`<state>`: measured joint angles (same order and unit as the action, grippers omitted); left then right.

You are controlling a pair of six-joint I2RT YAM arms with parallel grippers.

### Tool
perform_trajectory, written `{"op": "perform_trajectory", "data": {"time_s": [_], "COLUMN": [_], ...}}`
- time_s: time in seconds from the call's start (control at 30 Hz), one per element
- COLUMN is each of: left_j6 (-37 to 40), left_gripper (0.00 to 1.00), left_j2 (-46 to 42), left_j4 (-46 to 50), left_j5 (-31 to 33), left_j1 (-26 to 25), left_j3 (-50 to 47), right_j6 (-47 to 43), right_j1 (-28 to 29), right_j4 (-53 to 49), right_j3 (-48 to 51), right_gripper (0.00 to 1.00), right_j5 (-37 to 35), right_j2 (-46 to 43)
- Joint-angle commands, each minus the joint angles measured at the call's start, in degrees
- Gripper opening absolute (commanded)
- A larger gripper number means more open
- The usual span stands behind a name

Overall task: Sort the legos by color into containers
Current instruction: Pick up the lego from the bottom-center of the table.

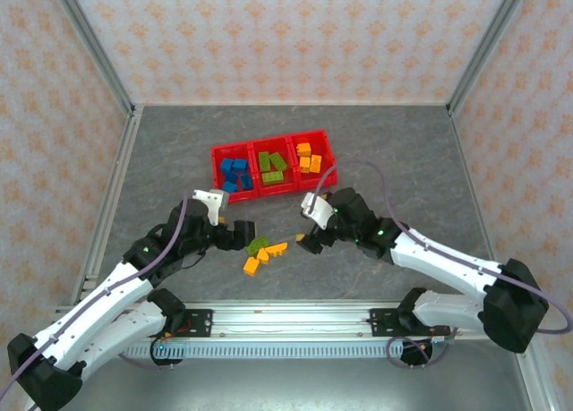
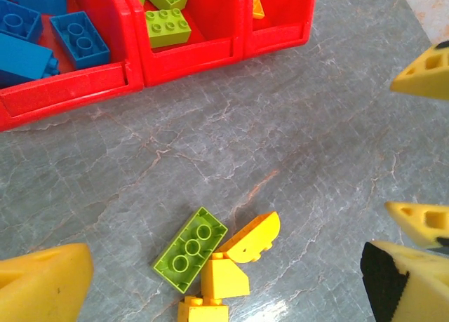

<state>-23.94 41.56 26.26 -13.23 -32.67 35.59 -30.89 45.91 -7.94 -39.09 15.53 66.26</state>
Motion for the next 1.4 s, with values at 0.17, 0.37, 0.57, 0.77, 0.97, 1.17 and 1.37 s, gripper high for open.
{"op": "perform_trajectory", "data": {"time_s": [0.17, 0.37, 0.57, 0.77, 0.97, 1.17, 1.37], "left_j6": [-0.40, -0.55, -0.56, -0.61, -0.79, -0.91, -1.10], "left_gripper": [0.99, 0.99, 0.99, 0.99, 0.99, 0.99, 0.99], "left_j2": [-2.97, -3.49, -4.44, -4.56, -4.82, -5.07, -4.89], "left_j4": [0.80, 0.76, 0.48, 0.53, 0.61, 0.66, 0.70], "left_j5": [1.80, 1.89, 1.87, 1.96, 2.47, 2.93, 3.49], "left_j1": [-0.70, -0.64, -0.65, -0.65, -0.65, -0.65, -0.65], "left_j3": [1.60, 1.44, 1.21, 1.20, 1.12, 1.12, 1.01], "right_j6": [-12.48, -16.41, -17.39, -18.96, -21.76, -23.16, -22.29], "right_j1": [3.09, 6.86, 7.81, 8.37, 9.30, 10.75, 11.04], "right_j4": [-3.22, -1.33, -1.61, -1.72, -5.48, -9.00, -12.76], "right_j3": [-3.03, -4.80, -8.14, -11.75, -15.49, -17.47, -20.38], "right_gripper": [0.98, 0.97, 1.00, 0.99, 0.89, 0.79, 0.60], "right_j5": [-2.26, -2.61, -2.52, -1.59, -0.41, -0.12, 1.38], "right_j2": [9.78, 16.43, 21.83, 25.15, 29.48, 33.30, 37.05]}}
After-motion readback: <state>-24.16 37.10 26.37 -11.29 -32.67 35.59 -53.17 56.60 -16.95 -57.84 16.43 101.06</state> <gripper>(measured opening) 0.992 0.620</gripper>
